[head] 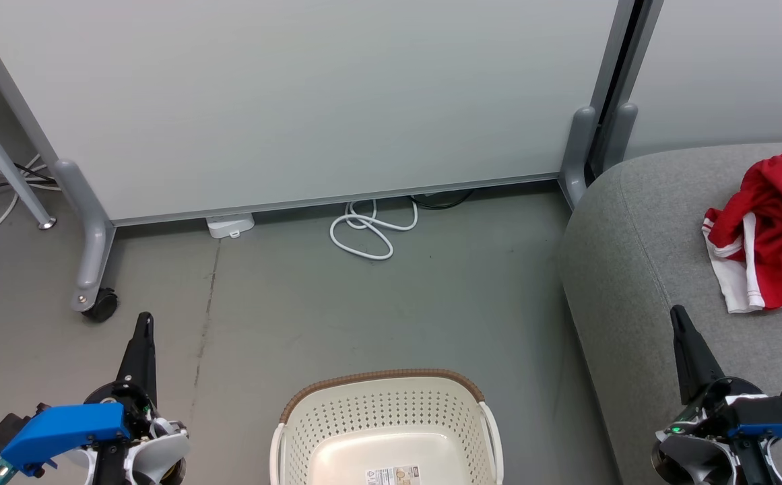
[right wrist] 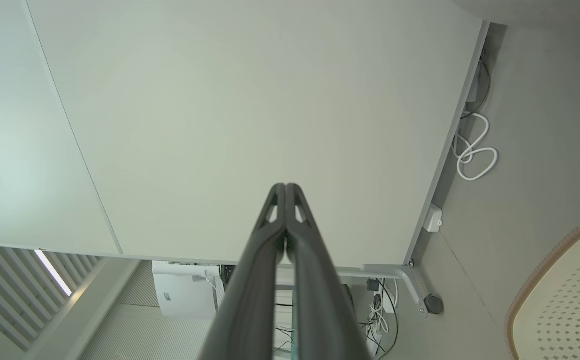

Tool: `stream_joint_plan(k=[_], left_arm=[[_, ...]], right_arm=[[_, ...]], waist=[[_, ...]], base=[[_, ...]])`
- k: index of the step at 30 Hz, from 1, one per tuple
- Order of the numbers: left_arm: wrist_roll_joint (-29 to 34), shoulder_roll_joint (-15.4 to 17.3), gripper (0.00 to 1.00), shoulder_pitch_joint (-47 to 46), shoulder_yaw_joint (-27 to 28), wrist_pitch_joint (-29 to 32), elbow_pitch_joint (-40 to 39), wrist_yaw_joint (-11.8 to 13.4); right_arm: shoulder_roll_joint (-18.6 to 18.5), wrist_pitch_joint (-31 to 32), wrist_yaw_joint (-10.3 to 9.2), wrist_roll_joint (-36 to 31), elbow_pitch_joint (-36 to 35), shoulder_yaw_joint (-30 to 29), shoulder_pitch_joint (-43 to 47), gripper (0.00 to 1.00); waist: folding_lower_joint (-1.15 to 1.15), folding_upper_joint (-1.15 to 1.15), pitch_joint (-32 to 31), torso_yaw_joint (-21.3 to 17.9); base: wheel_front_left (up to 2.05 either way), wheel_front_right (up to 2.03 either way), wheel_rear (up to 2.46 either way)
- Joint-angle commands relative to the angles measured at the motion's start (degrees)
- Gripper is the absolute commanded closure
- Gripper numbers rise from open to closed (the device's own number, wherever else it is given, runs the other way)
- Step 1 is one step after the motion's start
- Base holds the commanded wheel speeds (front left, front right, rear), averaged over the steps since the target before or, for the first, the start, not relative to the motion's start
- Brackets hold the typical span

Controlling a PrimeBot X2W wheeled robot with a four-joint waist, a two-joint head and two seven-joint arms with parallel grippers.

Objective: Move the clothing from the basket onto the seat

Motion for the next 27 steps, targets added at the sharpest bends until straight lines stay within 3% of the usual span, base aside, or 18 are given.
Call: stream_joint_plan(k=[1, 27], left_arm=[[-0.10, -0.09, 1.00, -0.63, 0.18, 0.28, -0.21, -0.16], [-0.08, -0.11, 1.00, -0.63, 0.20, 0.28, -0.21, -0.16]], right_arm=[[0.11, 0.17, 0.04, 0.12, 0.14, -0.15, -0.68, 1.00], [0.36, 0.47, 0.04, -0.32, 0.16, -0.49, -0.73, 1.00]], waist=[[0.00, 0.00, 0.00, 0.00], [0.00, 0.00, 0.00, 0.00]], base=[[0.00, 0.00, 0.00], [0.00, 0.00, 0.00]])
